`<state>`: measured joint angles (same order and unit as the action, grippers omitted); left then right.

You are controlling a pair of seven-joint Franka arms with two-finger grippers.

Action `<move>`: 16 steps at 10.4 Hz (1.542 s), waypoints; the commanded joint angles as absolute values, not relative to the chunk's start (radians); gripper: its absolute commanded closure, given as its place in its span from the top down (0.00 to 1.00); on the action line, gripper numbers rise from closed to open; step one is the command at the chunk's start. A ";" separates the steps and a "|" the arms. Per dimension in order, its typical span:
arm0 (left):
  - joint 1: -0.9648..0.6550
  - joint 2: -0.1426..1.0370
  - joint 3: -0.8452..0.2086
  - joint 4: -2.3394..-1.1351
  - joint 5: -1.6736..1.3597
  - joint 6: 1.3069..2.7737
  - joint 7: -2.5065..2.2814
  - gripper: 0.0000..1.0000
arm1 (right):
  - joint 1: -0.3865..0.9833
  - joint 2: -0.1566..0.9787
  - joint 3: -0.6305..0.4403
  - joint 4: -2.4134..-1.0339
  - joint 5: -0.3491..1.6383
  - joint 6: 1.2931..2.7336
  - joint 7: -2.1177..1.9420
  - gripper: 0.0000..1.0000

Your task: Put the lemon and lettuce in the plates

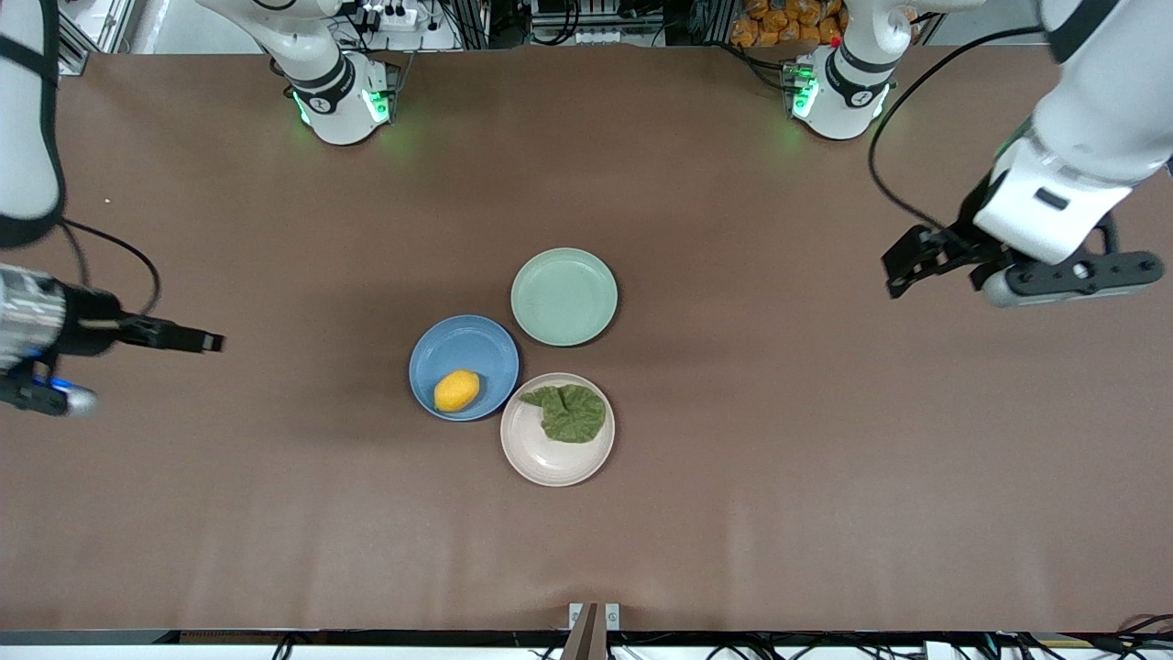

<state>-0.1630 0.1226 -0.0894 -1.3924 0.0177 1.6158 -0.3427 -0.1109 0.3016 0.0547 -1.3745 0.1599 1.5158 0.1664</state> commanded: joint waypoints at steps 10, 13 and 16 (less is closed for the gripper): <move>-0.009 0.020 -0.181 -1.517 0.058 1.601 -0.193 1.00 | -0.078 0.008 0.049 -1.557 0.005 1.519 -0.005 1.00; -0.003 0.028 -0.183 -1.513 0.045 1.600 -0.170 1.00 | -0.078 -0.017 0.061 -1.598 0.012 1.531 -0.003 1.00; 0.002 0.029 -0.181 -1.509 0.025 1.579 -0.137 1.00 | -0.074 -0.018 0.069 -1.600 0.011 1.528 0.000 1.00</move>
<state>-0.0159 0.0427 -0.1705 -1.5003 0.0331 1.5975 -0.1729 -0.0753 0.0167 0.0614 -1.5641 0.0213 1.5189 -0.0053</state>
